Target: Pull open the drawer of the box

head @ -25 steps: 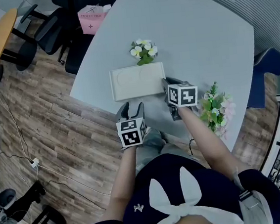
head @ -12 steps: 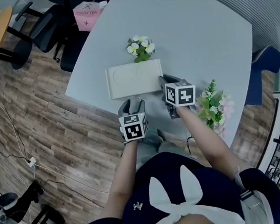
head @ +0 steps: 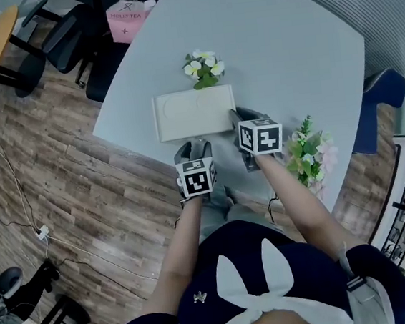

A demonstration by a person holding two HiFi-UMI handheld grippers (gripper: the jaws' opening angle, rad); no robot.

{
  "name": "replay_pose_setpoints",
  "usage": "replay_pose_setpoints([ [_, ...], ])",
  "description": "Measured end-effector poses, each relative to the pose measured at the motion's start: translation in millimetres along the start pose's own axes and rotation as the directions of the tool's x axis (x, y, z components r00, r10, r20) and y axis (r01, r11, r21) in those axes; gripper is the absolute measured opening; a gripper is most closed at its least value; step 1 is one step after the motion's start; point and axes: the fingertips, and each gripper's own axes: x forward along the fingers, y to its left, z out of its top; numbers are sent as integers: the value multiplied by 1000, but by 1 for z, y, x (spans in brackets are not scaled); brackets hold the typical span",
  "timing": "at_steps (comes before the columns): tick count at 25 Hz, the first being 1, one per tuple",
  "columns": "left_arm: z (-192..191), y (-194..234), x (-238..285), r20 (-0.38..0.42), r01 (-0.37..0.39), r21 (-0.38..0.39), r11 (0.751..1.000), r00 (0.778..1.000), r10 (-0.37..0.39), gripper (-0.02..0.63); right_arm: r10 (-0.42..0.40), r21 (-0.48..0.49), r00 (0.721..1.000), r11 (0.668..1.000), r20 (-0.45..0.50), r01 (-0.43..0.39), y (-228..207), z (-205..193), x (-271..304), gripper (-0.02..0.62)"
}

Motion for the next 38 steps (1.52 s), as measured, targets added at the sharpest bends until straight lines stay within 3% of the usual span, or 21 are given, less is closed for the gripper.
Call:
replay_pose_setpoints([
  [24, 8, -1, 10, -16, -65, 23, 998, 998, 65, 92, -4, -36, 1000, 999, -10, 3, 0, -1, 1, 69],
  [38, 5, -2, 11, -75, -100, 65, 993, 992, 104, 81, -16, -83, 999, 996, -37, 13, 0, 3, -1, 71],
])
